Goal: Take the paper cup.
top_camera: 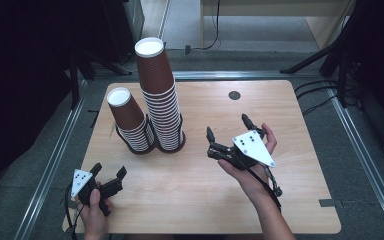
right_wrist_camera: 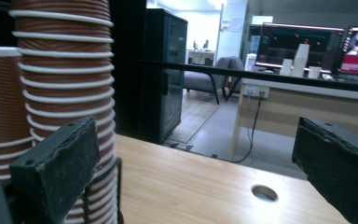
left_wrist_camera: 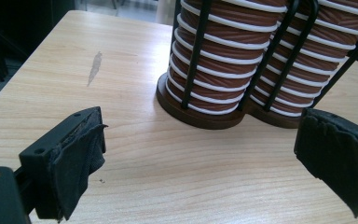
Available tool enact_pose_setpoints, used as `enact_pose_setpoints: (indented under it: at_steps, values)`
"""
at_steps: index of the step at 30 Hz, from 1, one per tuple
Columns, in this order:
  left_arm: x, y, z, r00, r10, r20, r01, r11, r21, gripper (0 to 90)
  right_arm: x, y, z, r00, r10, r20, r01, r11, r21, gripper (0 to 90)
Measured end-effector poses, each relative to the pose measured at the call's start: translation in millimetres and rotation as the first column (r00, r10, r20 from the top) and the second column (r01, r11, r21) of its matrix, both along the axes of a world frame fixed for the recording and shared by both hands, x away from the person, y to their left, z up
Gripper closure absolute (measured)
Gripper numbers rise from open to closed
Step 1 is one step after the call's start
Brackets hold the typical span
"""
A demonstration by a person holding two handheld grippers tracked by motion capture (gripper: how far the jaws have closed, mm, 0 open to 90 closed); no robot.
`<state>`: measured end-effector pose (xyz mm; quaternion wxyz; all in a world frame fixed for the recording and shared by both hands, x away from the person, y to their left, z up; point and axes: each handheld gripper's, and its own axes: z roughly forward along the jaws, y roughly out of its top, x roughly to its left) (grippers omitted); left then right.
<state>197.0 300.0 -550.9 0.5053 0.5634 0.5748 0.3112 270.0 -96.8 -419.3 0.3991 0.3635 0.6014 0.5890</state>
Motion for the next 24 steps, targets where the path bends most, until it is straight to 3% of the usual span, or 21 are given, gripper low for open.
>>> enact_pose_setpoints:
  at_steps: [7,12,24]
  values:
    - [1.2,-0.9,-0.2,1.0000,-0.005,-0.006,0.005,1.0000,0.001,1.9,11.7,32.9,16.0,0.9990,0.042,0.012,-0.043,0.999,0.019,0.9]
    - [1.9,-1.0,-0.3,0.9999,-0.009,-0.009,0.009,1.0000,0.002,1.9,18.1,54.2,26.9,0.9975,0.065,0.028,-0.065,0.998,0.008,0.8]
    - [2.7,-0.9,-0.4,0.9998,-0.013,-0.014,0.013,0.9999,0.001,2.0,33.5,95.1,58.7,0.9932,0.102,0.056,-0.103,0.995,0.011,0.9]
